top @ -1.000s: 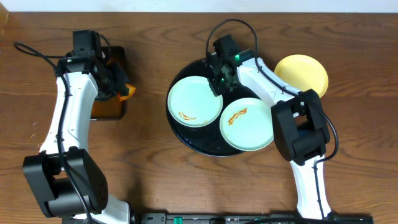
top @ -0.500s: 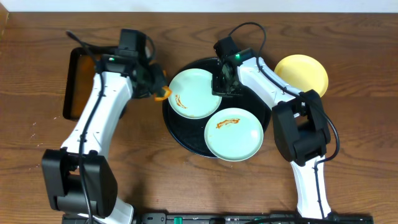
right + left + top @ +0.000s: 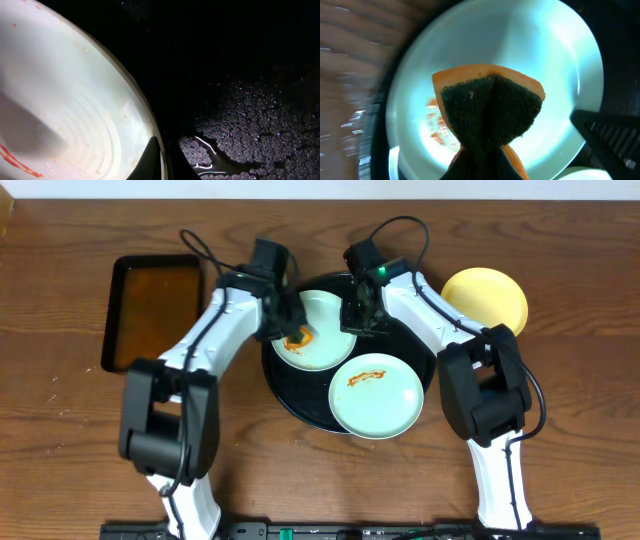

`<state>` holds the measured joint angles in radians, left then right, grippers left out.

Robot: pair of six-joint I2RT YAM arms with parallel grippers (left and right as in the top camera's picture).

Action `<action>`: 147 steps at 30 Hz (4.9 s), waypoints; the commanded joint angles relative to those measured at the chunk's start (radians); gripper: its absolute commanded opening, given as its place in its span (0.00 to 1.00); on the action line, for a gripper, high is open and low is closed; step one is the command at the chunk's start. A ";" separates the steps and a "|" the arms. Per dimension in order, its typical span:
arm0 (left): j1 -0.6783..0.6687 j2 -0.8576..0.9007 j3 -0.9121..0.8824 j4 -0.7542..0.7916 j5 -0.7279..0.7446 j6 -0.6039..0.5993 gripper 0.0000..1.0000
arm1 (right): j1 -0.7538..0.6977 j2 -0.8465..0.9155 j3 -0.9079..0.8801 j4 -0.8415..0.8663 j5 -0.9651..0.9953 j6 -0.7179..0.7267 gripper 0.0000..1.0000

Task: Clean dirty plates on tray and stack at the side
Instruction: 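Bring the sponge with the left gripper and scrub the held green plate, then return the sponge with the left gripper to above the water tray, then lift the green plate with the right gripper and stack it on the yellow plate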

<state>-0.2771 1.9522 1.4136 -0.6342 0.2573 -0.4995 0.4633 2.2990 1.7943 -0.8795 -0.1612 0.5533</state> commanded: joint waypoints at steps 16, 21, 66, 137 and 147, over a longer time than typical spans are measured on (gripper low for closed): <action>-0.073 0.171 -0.004 -0.089 -0.490 -0.167 0.08 | 0.010 0.024 -0.019 -0.003 0.055 0.026 0.02; -0.073 0.162 -0.001 -0.169 -0.702 -0.167 0.08 | 0.010 0.024 -0.020 -0.003 0.057 0.026 0.02; -0.102 -0.107 0.007 -0.085 -0.863 -0.014 0.08 | 0.010 0.024 -0.022 0.002 0.093 0.013 0.01; 0.593 -0.306 -0.005 -0.232 -0.085 0.009 0.08 | -0.645 -0.373 -0.034 -0.150 0.003 -0.224 0.01; 0.593 -0.306 -0.005 -0.225 -0.085 0.009 0.08 | -0.768 -0.370 -0.262 0.048 -0.040 -0.225 0.13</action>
<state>0.3134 1.6409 1.4139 -0.8612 0.1596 -0.4995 -0.3275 1.9327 1.5726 -0.8612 -0.1497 0.3149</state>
